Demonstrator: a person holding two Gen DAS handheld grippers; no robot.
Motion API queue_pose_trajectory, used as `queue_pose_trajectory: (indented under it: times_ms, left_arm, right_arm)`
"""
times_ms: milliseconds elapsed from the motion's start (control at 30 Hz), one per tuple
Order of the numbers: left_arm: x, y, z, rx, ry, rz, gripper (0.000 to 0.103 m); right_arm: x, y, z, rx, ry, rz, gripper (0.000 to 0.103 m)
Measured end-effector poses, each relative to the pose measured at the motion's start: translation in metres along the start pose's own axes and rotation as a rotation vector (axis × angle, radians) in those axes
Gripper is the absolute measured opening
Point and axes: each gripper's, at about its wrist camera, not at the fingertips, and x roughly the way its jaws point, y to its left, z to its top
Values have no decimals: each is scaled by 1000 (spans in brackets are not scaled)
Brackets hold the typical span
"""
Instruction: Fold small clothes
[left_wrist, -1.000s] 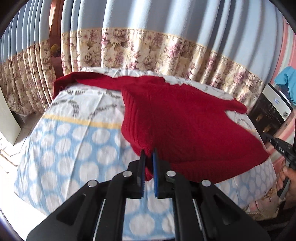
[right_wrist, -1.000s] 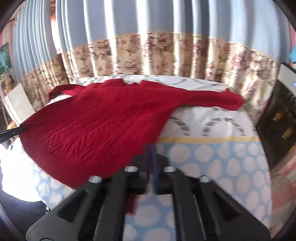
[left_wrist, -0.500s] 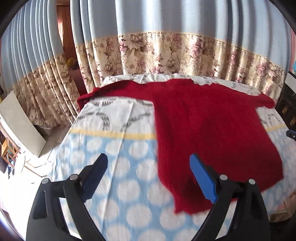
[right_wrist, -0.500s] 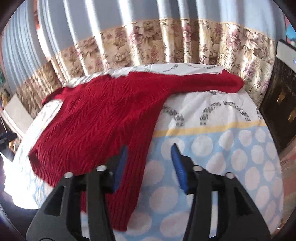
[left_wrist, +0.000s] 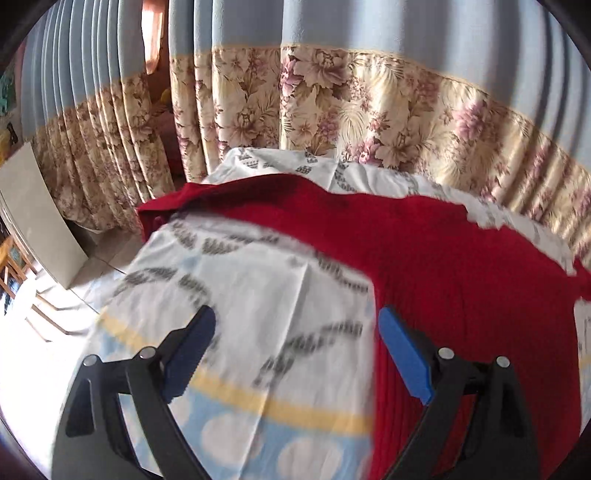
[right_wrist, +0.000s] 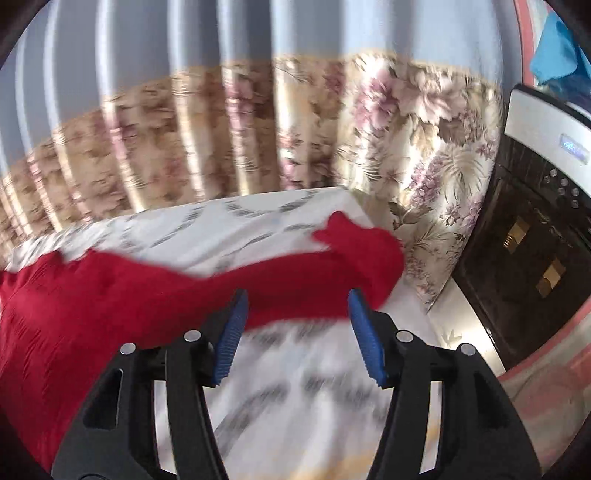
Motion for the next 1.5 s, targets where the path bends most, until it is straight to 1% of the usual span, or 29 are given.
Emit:
queue_pose_trajectory:
  times_ms: [67, 100, 167, 233, 300, 333, 367, 400, 433, 467, 500, 600, 633, 700, 800, 900, 933, 967, 1033, 1133, 1200, 1300, 1367, 1500]
  left_arm:
    - [19, -3, 12, -14, 6, -14, 90]
    - [26, -4, 16, -26, 14, -17, 90]
    - [44, -6, 28, -48, 27, -63, 90]
    - [51, -10, 36, -58, 29, -59, 90]
    - [55, -17, 44, -55, 27, -78, 90]
    - [55, -22, 47, -52, 21, -84, 90]
    - [55, -28, 50, -46, 16, -94, 90]
    - [55, -33, 51, -36, 13, -105, 90]
    - [55, -41, 53, -24, 11, -116, 90]
    - [55, -46, 54, -17, 9, -121, 90]
    - [55, -51, 56, -11, 5, -128, 90]
    - [58, -69, 61, 10, 5, -161, 91]
    - [61, -78, 65, 26, 8, -176, 91]
    - [65, -94, 74, 65, 11, -179, 90]
    - [68, -117, 85, 121, 8, -183, 90]
    - [67, -131, 88, 128, 10, -207, 91]
    - [67, -135, 87, 127, 16, -223, 91]
    - [67, -140, 86, 130, 23, -236, 91]
    - [72, -151, 85, 147, 50, -258, 90]
    - [80, -177, 81, 197, 89, -289, 91]
    - [84, -194, 76, 218, 113, -293, 91]
    - [85, -208, 67, 220, 132, -294, 91]
    - [86, -213, 60, 208, 148, -302, 91]
    - [86, -208, 49, 184, 159, -296, 91]
  right_arm:
    - [28, -10, 15, -13, 1, -28, 57]
    - [45, -12, 22, -20, 17, -49, 57]
    - [66, -15, 29, -21, 38, -57, 56]
    - [93, -22, 37, -30, 71, -105, 56]
    - [110, -27, 39, -9, 110, -107, 56]
    - [120, -28, 38, -12, 149, -115, 53]
    - [127, -29, 36, -24, 171, -137, 44]
    - [132, -31, 35, -26, 181, -164, 40]
    - [131, -36, 34, -2, 171, -158, 34]
    - [128, -41, 34, 21, 154, -165, 15]
    - [119, -45, 35, 42, 119, -191, 14]
    - [94, -56, 41, 96, 26, -207, 13]
    - [87, -58, 44, 102, 6, -210, 13]
    - [67, -64, 51, 117, -64, -236, 13]
    - [35, -92, 63, 198, -175, -288, 12]
    - [1, -120, 68, 275, -267, -291, 12]
    - [-13, -129, 70, 291, -294, -274, 12]
    - [-18, -133, 71, 299, -303, -254, 12]
    - [-33, -135, 70, 287, -323, -182, 12]
    - [-41, -124, 64, 261, -314, -116, 12]
    - [-42, -113, 58, 253, -299, -72, 12]
    - [-48, -85, 48, 225, -298, 17, 12]
    - [-51, -59, 43, 193, -284, 74, 13]
    - [-50, 2, 36, 155, -248, 189, 13]
